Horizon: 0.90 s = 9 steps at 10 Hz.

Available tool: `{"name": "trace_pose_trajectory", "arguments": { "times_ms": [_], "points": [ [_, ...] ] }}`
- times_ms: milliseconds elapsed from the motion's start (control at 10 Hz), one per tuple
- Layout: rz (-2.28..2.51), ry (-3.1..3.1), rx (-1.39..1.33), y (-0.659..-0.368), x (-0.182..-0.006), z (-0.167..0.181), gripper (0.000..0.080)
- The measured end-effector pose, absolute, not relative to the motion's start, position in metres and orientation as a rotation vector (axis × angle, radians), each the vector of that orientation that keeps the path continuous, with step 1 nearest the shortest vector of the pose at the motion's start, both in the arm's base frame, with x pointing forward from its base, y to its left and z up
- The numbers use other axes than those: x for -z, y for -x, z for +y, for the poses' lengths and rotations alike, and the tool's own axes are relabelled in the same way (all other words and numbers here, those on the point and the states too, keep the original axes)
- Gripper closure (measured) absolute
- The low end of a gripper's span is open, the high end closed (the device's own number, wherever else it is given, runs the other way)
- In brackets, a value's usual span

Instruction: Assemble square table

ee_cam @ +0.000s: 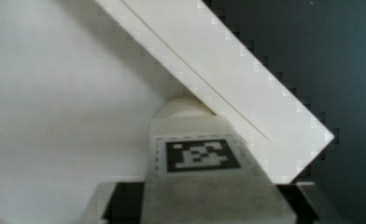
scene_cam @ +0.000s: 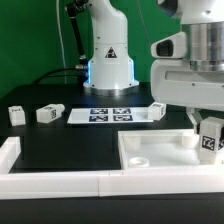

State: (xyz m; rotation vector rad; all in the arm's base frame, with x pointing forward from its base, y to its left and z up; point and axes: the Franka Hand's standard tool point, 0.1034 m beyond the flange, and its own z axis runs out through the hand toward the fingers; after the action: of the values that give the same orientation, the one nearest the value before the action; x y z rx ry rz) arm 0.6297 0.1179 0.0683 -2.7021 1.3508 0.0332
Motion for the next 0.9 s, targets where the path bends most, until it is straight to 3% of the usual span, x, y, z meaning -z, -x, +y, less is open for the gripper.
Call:
{"name": "trace_pose_trajectory", "arguments": {
  "times_ms": [400,900],
  "points": [
    [1.997,2.169,-0.183,-0.6306,-0.0677,0.1218,0.0505],
    [2.285,1.823,-0.198,-0.6294,-0.0663,0.1212,0.0506]
  ]
}}
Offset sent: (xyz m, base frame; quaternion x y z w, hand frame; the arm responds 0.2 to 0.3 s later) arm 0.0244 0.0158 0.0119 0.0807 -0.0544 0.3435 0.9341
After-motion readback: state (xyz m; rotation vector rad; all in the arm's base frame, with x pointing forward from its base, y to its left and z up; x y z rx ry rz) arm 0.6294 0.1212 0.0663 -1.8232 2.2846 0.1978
